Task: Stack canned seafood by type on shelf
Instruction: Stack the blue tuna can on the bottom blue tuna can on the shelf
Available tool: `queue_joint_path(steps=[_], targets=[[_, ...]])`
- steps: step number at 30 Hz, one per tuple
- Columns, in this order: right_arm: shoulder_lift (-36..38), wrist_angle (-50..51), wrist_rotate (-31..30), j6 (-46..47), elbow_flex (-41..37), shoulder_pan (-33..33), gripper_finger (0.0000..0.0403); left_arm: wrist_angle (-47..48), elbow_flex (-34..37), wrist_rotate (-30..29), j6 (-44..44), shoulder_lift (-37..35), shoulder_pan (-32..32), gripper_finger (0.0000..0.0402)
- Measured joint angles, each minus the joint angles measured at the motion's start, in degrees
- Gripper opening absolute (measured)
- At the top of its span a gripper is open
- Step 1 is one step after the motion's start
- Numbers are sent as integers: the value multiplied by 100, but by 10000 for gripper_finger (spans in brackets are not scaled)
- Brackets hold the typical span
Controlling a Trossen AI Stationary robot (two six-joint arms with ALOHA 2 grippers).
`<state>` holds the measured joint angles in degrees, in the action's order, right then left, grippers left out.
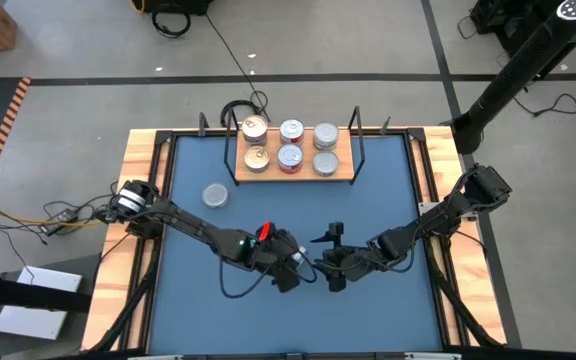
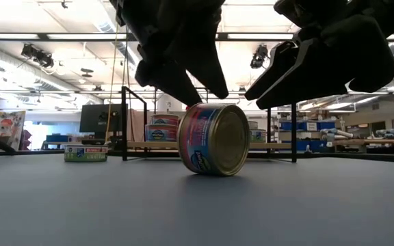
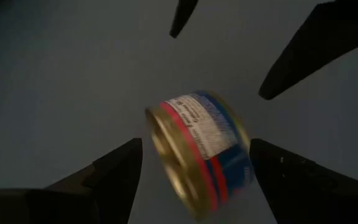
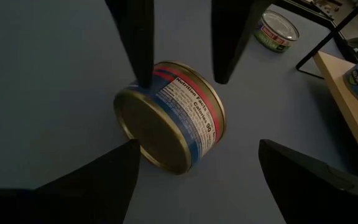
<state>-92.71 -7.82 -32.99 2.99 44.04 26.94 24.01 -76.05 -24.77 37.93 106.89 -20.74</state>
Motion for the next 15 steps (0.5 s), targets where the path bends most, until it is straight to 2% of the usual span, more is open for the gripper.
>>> queue_joint_path(steps=[6,15], targets=[[0,0,0,-7,1,-20,334,-48,-2,51,750,0,-43,300],[0,14,2,-7,1,-20,334,-263,-3,-120,886,199,-74,300]])
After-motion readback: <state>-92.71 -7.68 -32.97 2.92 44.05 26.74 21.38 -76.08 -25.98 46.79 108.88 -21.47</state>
